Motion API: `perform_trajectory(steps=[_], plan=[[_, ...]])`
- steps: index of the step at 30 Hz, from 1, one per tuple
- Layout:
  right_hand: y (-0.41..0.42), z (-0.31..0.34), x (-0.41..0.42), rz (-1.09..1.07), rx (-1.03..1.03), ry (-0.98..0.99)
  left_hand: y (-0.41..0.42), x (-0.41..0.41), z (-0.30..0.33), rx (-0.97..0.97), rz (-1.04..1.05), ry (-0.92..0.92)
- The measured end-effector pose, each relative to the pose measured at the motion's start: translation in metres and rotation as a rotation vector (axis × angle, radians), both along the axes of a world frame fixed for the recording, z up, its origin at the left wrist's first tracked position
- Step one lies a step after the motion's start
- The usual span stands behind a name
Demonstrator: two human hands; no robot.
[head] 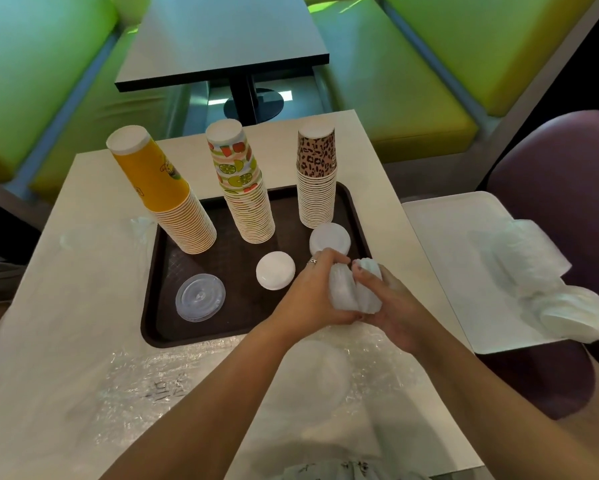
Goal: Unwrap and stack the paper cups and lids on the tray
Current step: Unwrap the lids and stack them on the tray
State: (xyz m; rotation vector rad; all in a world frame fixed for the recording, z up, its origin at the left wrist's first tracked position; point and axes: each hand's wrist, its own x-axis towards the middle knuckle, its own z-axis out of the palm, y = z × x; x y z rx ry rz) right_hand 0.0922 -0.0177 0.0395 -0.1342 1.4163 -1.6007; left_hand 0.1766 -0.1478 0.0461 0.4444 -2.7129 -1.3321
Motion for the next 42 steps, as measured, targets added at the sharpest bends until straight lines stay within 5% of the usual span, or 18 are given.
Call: perform_trajectory(steps=[11, 21, 33, 42], plan=[[0.004, -0.005, -0.029, -0.226, -0.054, -0.199, -0.013, -0.015, -0.018, 0.152, 0.137, 0.01], [-0.012, -0.013, -0.028, -0.148, 0.037, 0.114, 0.005, -0.02, -0.046, 0.25, 0.225, 0.043], [-0.015, -0.025, -0.032, -0.074, 0.157, 0.334, 0.009, -0.022, -0.055, 0.064, 0.305, 0.098], [0.001, -0.024, -0.031, -0.017, 0.142, 0.28, 0.021, -0.004, -0.054, -0.099, 0.036, 0.028]])
